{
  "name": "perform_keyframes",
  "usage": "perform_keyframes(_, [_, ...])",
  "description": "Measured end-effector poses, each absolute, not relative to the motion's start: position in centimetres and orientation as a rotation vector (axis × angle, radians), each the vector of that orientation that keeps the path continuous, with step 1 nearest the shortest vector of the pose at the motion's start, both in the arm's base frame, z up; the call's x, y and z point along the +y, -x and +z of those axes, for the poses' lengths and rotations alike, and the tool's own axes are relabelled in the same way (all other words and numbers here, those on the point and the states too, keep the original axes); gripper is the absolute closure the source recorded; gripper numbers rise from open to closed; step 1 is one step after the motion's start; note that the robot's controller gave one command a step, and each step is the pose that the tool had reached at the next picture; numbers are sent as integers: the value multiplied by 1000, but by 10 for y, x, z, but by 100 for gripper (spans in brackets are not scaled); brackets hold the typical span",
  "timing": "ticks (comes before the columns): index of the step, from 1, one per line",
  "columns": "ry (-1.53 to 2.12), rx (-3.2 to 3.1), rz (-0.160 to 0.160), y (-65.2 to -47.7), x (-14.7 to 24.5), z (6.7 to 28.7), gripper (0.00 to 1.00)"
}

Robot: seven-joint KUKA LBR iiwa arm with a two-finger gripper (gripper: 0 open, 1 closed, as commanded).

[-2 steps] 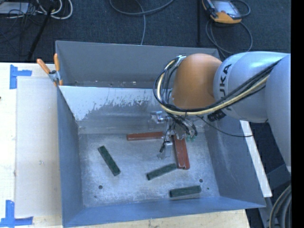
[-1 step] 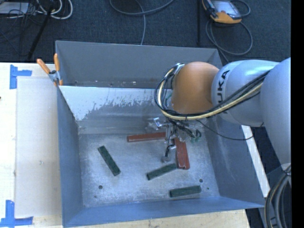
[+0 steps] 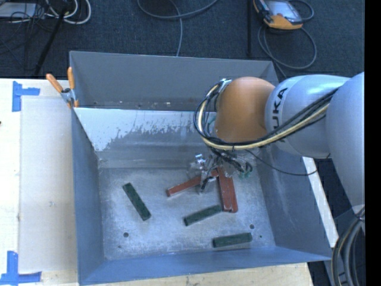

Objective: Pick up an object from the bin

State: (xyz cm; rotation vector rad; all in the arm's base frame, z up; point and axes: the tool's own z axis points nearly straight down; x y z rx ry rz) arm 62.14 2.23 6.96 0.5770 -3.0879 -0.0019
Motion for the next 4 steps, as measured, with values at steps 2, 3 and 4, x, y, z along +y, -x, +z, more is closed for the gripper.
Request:
perform_keyframes(2, [-679,-3077,1,-603,58,251,100])
perform_keyframes(3, [-649,-3066,-3,-600,56,148,100])
perform_keyframes(4, [-648,-3074,-2,-602,56,153,0])
